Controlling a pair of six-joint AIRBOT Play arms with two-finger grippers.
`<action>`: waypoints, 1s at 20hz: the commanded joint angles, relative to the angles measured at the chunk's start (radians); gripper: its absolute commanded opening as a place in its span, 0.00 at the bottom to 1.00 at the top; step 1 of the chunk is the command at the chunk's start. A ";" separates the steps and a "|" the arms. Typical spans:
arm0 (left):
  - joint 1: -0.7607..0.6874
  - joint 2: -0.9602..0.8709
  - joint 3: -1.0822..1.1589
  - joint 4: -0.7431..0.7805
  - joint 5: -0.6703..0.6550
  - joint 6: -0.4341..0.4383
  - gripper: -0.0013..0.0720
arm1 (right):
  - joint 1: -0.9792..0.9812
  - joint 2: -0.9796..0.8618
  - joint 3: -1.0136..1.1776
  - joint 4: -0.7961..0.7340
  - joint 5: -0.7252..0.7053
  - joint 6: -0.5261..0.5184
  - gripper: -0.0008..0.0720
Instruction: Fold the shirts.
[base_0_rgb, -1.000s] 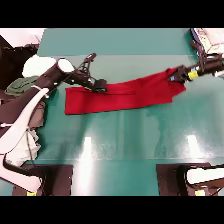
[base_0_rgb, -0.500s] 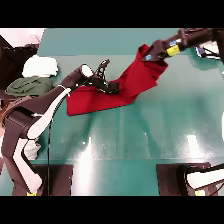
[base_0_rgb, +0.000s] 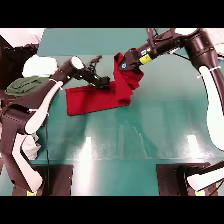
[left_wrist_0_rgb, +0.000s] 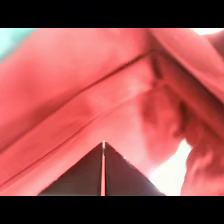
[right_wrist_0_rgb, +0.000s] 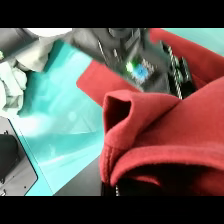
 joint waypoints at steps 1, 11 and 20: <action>0.095 0.042 0.070 0.103 -0.165 0.000 0.05 | 0.034 -0.002 -0.004 0.001 -0.061 -0.010 0.02; 0.369 0.345 0.077 0.167 -0.349 0.053 0.05 | 0.192 -0.155 0.055 0.002 -0.173 -0.007 0.03; 0.412 0.391 0.076 0.149 -0.375 0.042 0.05 | 0.455 -0.436 0.144 0.410 -0.647 -0.257 0.71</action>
